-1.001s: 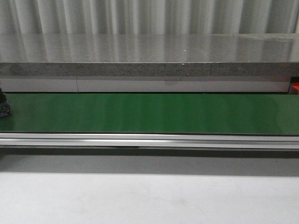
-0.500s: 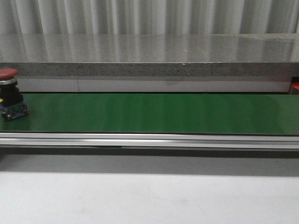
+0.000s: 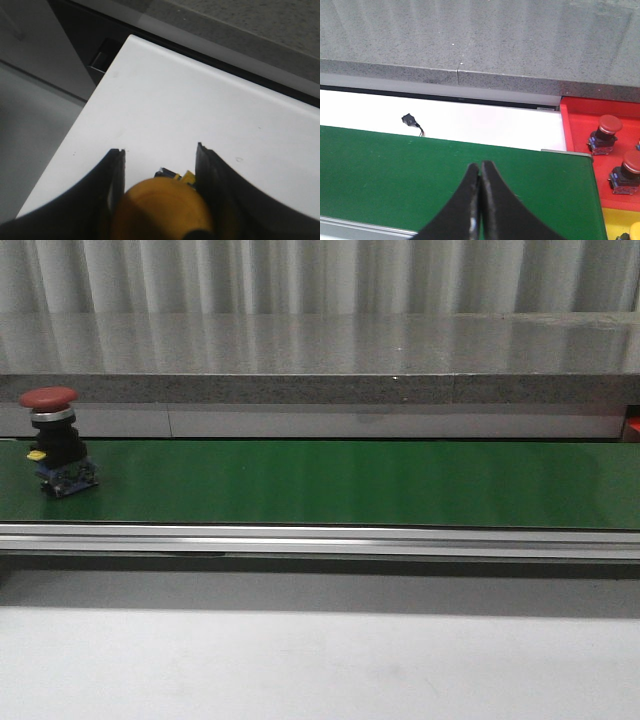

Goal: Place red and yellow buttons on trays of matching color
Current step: 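Set the yellow button on the belt and open the left gripper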

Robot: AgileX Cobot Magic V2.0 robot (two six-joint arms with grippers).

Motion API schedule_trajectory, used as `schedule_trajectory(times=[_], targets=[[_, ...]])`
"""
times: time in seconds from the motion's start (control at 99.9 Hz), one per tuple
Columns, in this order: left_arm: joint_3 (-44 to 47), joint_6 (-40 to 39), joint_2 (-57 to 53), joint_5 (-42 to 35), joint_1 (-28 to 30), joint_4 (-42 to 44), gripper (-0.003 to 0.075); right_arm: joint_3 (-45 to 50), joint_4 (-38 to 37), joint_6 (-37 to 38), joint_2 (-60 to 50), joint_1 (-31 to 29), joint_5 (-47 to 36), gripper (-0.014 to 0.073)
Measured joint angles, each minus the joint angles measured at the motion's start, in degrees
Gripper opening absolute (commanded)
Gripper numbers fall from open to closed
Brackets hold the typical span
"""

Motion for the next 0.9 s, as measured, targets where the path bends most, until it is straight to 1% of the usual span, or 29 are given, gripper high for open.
schedule_trajectory(times=[0.22, 0.39, 0.49, 0.661, 0.901], targets=[[10.1, 1.3, -9.7, -0.3, -7.3, -0.3, -0.002, 0.0, 0.0, 0.0, 0.0, 0.0, 0.0, -0.0069], [17.5, 1.4, -12.0, -1.8, -11.6, -0.3, -0.002, 0.0, 0.0, 0.0, 0.0, 0.0, 0.0, -0.0069], [20.3, 1.5, -12.0, -3.3, -12.9, -0.3, -0.002, 0.0, 0.0, 0.0, 0.0, 0.0, 0.0, -0.0069], [23.4, 1.5, -11.9, -9.4, -13.7, 0.5, -0.002, 0.0, 0.0, 0.0, 0.0, 0.0, 0.0, -0.0069], [24.0, 1.5, -9.4, -11.3, -13.9, 0.9, -0.002, 0.0, 0.0, 0.0, 0.0, 0.0, 0.0, -0.0069]])
